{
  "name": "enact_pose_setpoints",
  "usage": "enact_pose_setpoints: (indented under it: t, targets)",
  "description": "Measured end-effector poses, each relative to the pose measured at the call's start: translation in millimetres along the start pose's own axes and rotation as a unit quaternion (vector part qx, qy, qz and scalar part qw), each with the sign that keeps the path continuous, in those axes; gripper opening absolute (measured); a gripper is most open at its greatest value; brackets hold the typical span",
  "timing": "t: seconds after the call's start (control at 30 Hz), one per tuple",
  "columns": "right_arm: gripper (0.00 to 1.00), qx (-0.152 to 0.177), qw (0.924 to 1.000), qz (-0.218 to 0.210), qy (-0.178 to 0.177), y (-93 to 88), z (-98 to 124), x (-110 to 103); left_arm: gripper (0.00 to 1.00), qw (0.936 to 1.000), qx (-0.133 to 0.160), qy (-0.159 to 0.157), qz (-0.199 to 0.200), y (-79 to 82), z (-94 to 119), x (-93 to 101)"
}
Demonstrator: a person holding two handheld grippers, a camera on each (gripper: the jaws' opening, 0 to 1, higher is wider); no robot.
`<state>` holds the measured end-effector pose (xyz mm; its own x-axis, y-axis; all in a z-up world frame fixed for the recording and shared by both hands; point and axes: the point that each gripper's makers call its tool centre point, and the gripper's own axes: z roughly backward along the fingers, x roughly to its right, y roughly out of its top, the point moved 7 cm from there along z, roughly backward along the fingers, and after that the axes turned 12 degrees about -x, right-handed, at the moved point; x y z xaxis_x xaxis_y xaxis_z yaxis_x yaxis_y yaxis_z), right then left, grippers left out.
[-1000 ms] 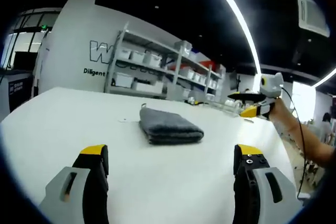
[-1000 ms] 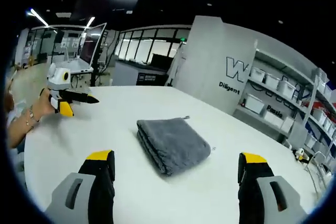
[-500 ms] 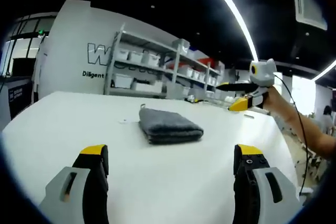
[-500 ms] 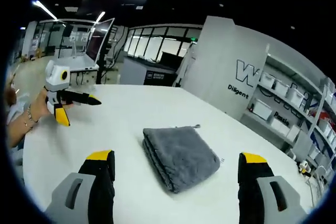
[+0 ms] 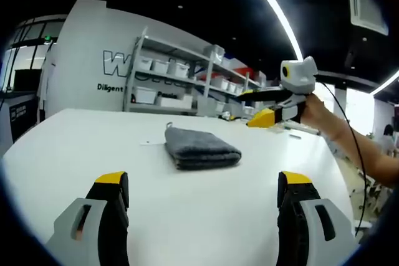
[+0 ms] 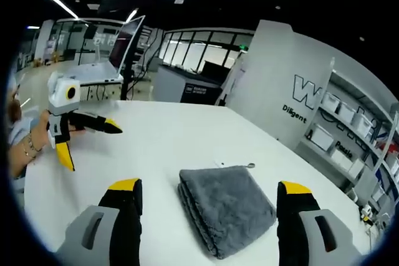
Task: Open the folded towel by lifting each exposed corner and separating the folded layers until the towel lies flat within the target outline without major curled edges
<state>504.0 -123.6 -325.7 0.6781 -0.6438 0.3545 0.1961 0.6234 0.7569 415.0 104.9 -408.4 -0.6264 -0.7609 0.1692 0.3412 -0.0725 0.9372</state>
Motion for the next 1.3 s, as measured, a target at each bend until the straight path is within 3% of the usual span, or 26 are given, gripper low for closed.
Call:
enact_pose_setpoints:
  t: [0.37,0.43,0.57,0.87,1.1,1.3]
  targets:
    - [0.72,-0.024,0.9991,0.033,0.012,1.3,-41.5,-23.3,0.98,1.0000,-0.003,-0.003,-0.001,-1.7,-1.2,0.5]
    - [0.69,-0.022,0.9991,0.036,0.011,2.4,-49.8,-26.2,0.98,1.0000,-0.005,-0.002,-0.001,-2.0,-1.7,0.1]
    - [0.53,-0.006,0.9990,0.045,0.004,4.2,-64.5,-31.9,0.97,1.0000,-0.006,-0.007,0.000,-2.6,-1.8,0.4]
    - [0.41,-0.003,0.9971,0.076,0.001,3.9,-93.4,-44.2,0.97,0.9999,-0.004,-0.013,0.005,-2.5,-2.4,-0.8]
    - [0.33,-0.034,0.9906,0.128,-0.035,-2.6,-115.4,-49.3,0.97,0.9998,0.000,-0.014,0.013,-1.6,-1.9,-3.3]
    - [0.28,-0.047,0.9881,0.138,-0.048,-7.2,-130.2,-52.5,0.97,0.9996,0.005,-0.018,0.020,0.2,-1.7,-5.0]
